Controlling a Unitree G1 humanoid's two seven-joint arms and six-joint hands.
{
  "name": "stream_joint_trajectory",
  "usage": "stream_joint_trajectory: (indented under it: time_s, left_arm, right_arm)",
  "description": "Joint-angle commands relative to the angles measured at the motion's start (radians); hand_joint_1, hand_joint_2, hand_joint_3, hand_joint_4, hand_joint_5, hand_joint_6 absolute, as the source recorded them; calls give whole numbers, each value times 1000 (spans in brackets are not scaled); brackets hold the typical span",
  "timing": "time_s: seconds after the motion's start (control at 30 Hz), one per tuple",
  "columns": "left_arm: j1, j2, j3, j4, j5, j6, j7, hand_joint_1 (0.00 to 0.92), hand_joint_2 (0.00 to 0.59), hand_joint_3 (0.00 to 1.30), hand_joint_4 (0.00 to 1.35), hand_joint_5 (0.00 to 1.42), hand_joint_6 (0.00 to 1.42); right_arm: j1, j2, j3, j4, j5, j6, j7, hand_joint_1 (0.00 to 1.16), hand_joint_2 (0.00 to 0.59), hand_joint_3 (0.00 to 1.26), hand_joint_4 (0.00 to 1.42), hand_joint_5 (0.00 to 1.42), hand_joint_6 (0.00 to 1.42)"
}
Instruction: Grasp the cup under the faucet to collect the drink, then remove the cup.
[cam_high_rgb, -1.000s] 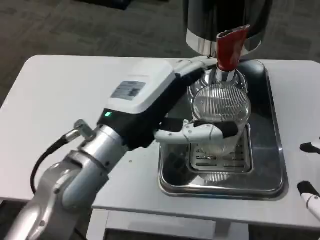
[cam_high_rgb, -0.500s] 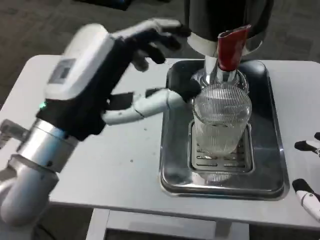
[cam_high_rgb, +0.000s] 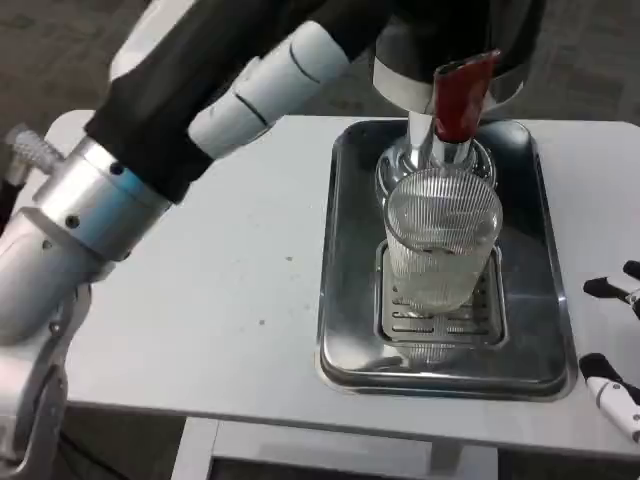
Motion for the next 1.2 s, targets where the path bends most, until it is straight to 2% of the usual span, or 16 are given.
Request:
stream_joint_trajectory:
  time_s: [0.03,0.3,0.63,0.9,1.2]
  left_arm:
    - [-54,2,-17,23,-66,63,-62,0,128,260,240,361,326]
    - [-125,-8,-42,90,-113,171,-123,0,89,200,166,289,247]
    - [-117,-24,-68,121,-106,231,-162,0,76,172,141,266,216]
    - [-106,0,-104,121,-71,260,-197,0,73,158,122,255,212]
    - [-94,33,-135,131,-23,247,-228,0,71,150,110,244,207]
  right_arm:
    - [6,8,4,-17,-10,-8,-14,465,497,156,0,0,65]
    - [5,20,-8,-17,-6,-25,-12,465,498,156,0,0,65]
    - [16,36,-31,-17,7,-46,-11,465,498,156,0,0,65]
    - [27,42,-49,-17,22,-56,-8,466,498,156,0,0,65]
    - [28,43,-55,-17,29,-55,-5,466,498,156,0,0,65]
